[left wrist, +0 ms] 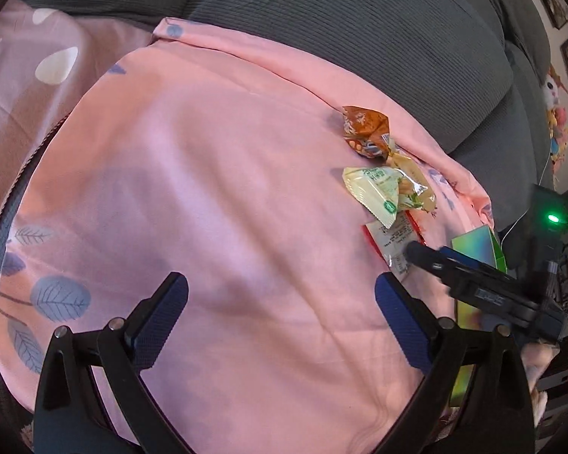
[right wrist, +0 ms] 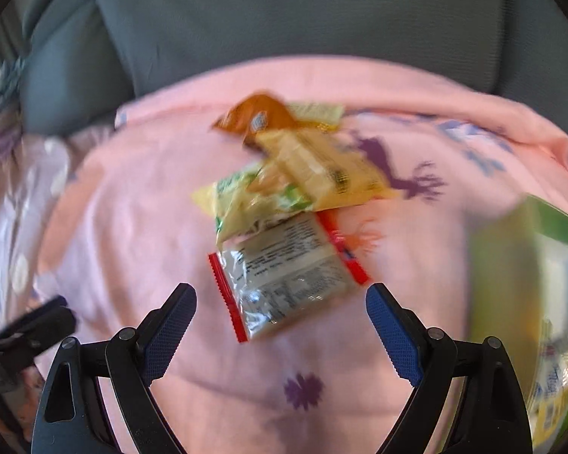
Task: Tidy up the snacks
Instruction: 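Move the right gripper to the clear red-edged pastry pack and grasp it, then lift the pastry pack and carry it over the green box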
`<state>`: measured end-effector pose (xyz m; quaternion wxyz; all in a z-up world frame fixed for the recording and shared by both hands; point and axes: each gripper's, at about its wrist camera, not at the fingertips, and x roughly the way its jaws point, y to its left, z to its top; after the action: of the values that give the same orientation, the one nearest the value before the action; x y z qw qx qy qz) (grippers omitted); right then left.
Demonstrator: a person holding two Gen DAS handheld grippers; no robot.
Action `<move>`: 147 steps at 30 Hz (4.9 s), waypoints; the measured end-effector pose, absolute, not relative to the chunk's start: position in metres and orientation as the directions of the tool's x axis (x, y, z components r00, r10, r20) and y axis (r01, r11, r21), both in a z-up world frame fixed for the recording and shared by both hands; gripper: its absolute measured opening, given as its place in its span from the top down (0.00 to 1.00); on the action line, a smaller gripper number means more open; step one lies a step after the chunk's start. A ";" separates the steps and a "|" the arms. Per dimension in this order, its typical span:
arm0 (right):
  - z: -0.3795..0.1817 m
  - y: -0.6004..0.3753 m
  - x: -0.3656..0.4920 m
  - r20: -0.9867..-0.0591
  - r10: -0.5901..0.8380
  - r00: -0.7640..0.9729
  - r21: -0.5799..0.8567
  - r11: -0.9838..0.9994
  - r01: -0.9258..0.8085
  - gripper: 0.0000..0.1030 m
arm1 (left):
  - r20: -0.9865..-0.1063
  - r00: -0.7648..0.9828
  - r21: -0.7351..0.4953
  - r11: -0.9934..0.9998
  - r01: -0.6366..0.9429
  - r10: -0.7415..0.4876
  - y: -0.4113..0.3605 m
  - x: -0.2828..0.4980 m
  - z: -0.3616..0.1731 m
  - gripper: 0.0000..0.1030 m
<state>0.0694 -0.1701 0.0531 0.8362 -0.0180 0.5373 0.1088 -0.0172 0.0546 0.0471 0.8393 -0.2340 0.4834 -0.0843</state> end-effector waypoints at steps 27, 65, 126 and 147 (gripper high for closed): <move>0.038 -0.126 0.036 -0.930 0.194 0.314 0.175 0.981 -0.086 0.36 | -0.782 0.525 -0.464 0.876 -0.131 -0.336 0.073 -0.018 0.047 0.04; 0.027 -0.129 0.040 -0.821 0.488 0.295 0.490 0.868 -0.073 0.36 | -0.807 0.409 -0.442 0.895 0.063 -0.427 0.008 -0.016 0.024 0.59; 0.184 -0.210 -0.048 -0.607 0.229 0.761 0.290 0.955 -0.057 0.36 | -0.568 0.664 -0.262 0.872 0.414 -0.486 -0.105 -0.053 0.153 0.60; 0.175 -0.325 -0.064 -0.609 0.125 0.783 0.407 0.897 0.173 0.36 | -0.608 0.549 -0.225 0.788 0.573 -0.573 -0.222 -0.040 0.153 0.60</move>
<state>-0.0635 -0.3249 0.1751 0.9166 0.2270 0.3288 -0.0132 -0.0396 -0.2220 0.1527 0.8801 -0.0002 0.3457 -0.3255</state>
